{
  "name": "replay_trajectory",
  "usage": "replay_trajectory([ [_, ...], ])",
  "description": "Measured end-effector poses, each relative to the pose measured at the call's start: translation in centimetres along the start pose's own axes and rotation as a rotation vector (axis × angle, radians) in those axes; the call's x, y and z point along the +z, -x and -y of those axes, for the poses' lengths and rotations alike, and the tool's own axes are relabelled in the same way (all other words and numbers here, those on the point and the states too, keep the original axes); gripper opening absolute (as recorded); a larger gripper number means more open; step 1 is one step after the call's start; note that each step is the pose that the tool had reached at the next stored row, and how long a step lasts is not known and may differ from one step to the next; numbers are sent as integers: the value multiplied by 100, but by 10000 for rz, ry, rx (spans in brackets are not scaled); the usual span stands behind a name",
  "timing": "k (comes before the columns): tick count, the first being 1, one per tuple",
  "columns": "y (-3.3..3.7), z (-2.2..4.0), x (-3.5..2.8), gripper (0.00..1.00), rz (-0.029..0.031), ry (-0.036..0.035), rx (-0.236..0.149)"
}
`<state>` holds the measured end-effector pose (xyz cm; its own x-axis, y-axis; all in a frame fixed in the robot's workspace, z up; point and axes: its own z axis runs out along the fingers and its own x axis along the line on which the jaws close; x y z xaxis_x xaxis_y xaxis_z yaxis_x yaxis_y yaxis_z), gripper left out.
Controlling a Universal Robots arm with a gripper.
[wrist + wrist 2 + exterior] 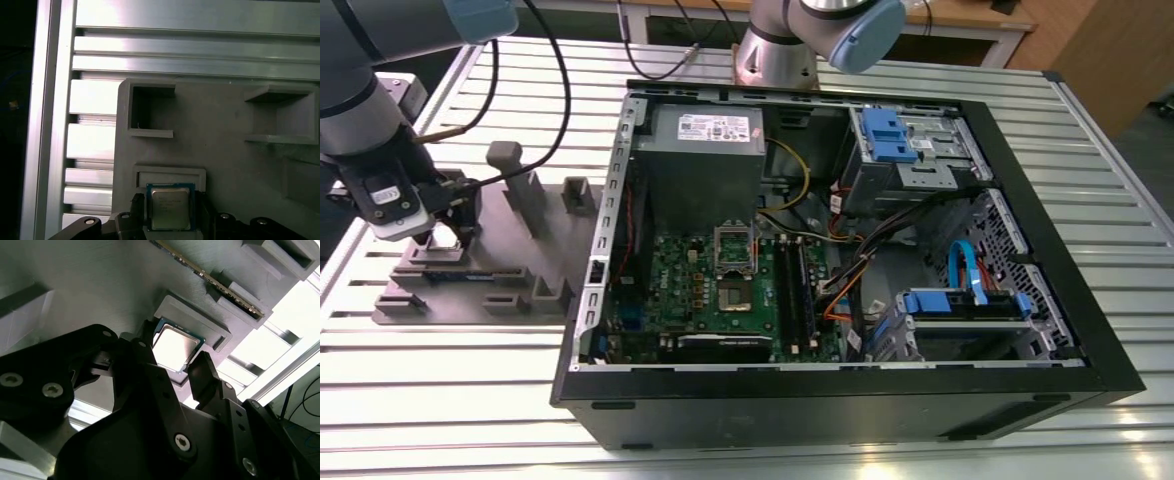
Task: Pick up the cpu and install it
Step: 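Pick up the cpu and move it towards the insertion slot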
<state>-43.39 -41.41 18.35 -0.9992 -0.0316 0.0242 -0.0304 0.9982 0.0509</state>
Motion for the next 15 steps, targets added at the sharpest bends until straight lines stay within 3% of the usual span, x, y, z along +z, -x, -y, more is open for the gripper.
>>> replay_trajectory([
  [8, 2, 0, -1, 55, -1, 0, -1],
  [10, 2, 0, -1, 53, -2, -1, 0],
  [11, 3, 0, -1, 47, -2, -1, -1],
  [15, 3, 0, -1, 47, 0, -1, -1],
])
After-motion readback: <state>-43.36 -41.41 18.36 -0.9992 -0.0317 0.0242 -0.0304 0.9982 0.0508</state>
